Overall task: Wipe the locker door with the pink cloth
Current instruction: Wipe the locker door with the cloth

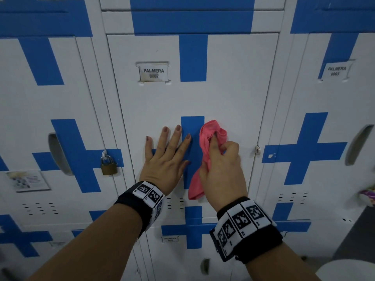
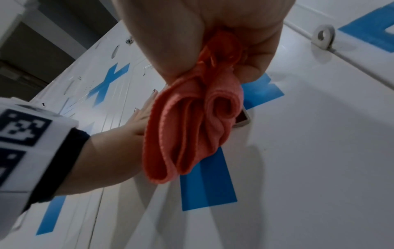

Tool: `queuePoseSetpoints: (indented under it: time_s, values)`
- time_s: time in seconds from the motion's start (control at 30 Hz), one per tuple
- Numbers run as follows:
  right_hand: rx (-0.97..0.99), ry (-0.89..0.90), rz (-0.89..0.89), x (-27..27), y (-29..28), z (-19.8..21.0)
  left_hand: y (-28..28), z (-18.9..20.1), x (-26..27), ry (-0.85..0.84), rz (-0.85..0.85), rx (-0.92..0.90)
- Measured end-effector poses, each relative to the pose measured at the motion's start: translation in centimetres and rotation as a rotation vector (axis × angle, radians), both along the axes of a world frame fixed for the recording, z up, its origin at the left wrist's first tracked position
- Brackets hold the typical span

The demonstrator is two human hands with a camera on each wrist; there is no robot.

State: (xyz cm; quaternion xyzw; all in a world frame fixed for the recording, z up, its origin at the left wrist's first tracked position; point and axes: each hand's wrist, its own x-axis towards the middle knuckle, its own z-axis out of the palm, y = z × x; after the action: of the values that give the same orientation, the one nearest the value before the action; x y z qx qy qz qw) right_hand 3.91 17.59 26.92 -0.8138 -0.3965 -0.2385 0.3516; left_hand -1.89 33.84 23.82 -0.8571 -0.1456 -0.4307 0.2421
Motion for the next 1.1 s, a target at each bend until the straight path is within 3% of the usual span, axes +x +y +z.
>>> queuePoseSetpoints:
  time_s: [0.4, 0.67, 0.8, 1.1]
  values:
    - [-0.206, -0.051, -0.17, -0.3, -0.6, 1.5, 0.0, 0.0, -0.1, 0.011, 0.01, 0.0]
    - [-0.148, 0.104, -0.024, -0.4, 0.1, 1.7, 0.0, 0.1, 0.0, 0.015, 0.007, -0.009]
    - [-0.114, 0.076, -0.009, 0.1, 0.0, 1.1, 0.0, 0.0, 0.0, 0.014, 0.012, -0.008]
    - [-0.308, 0.045, 0.007, 0.1, -1.0, -0.6, -0.1, 0.1, -0.1, 0.011, 0.016, 0.001]
